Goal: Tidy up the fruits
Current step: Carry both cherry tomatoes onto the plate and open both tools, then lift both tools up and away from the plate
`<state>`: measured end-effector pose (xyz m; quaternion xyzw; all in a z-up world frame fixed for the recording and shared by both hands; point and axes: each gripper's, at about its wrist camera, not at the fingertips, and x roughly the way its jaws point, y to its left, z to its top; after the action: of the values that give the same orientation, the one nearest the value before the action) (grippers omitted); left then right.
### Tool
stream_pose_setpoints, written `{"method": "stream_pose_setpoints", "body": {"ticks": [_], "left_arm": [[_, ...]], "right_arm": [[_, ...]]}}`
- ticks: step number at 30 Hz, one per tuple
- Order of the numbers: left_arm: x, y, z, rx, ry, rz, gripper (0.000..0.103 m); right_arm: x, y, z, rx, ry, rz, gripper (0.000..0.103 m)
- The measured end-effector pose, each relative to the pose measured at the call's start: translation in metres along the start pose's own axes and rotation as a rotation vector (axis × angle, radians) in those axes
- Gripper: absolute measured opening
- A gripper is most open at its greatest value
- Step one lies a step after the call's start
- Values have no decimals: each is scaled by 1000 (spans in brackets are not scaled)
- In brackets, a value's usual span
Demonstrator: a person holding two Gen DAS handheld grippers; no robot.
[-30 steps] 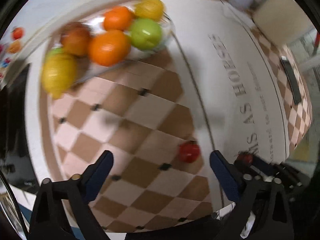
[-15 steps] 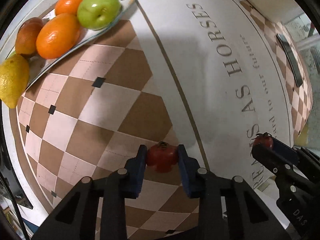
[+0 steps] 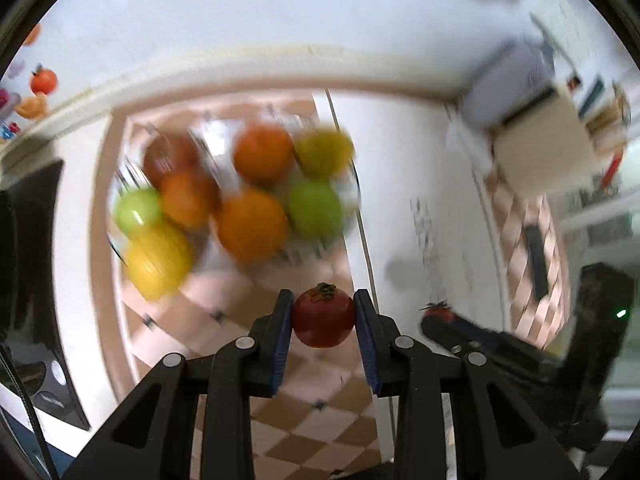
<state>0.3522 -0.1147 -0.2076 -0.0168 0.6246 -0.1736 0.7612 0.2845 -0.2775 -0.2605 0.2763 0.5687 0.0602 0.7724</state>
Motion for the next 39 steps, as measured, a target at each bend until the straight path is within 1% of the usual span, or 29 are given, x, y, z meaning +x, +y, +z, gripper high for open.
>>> {"method": "stream_pose_setpoints", "body": {"ticks": [3, 6, 8, 10, 12, 13, 14, 16, 17, 18, 19, 20, 21, 23, 24, 25, 26, 27, 29, 31, 34, 39], "left_arm": [[-5, 18, 38, -32, -22, 20, 28], [-4, 38, 68, -55, -17, 47, 28], [6, 45, 86, -62, 7, 65, 28], [22, 54, 105, -72, 52, 79, 29], [33, 67, 115, -89, 97, 80, 29], [39, 71, 119, -94, 115, 86, 29], [43, 73, 120, -99, 130, 95, 29], [53, 76, 123, -101, 173, 94, 31], [56, 78, 124, -111, 188, 100, 35], [56, 80, 124, -120, 190, 96, 45], [56, 82, 124, -128, 187, 91, 52], [55, 84, 123, -135, 181, 90, 64], [53, 87, 122, -146, 172, 97, 70], [48, 93, 120, -164, 155, 98, 70], [45, 95, 118, -175, 145, 102, 70], [42, 98, 114, -184, 135, 115, 70], [39, 99, 112, -188, 126, 123, 72], [34, 100, 107, -194, 110, 139, 80], [27, 101, 98, -192, 84, 173, 82], [18, 102, 86, -192, 51, 222, 82], [6, 102, 67, -201, 19, 270, 82], [-16, 101, 35, -192, -28, 300, 82]], "right_arm": [[13, 25, 39, -24, 5, 56, 31], [29, 41, 73, -38, 31, 88, 31], [44, 51, 92, -44, 54, 97, 31], [59, 59, 108, -57, 82, 93, 31], [73, 65, 119, -69, 118, 92, 32], [77, 65, 121, -66, 128, 90, 33], [82, 65, 125, -64, 147, 85, 38], [89, 64, 129, -50, 178, 74, 72], [89, 61, 130, -41, 182, 72, 77], [88, 59, 130, -41, 181, 73, 77], [86, 57, 130, -45, 183, 66, 77], [84, 56, 130, -50, 184, 55, 77], [82, 56, 130, -60, 182, 40, 78], [75, 58, 128, -103, 167, -27, 85], [72, 61, 126, -126, 157, -61, 91], [68, 64, 124, -158, 144, -111, 94], [65, 68, 121, -188, 132, -157, 94], [61, 72, 118, -224, 119, -206, 94], [56, 79, 110, -269, 102, -263, 94], [51, 86, 104, -299, 90, -296, 95], [43, 96, 94, -329, 72, -332, 95], [20, 110, 76, -351, 20, -348, 96]]}}
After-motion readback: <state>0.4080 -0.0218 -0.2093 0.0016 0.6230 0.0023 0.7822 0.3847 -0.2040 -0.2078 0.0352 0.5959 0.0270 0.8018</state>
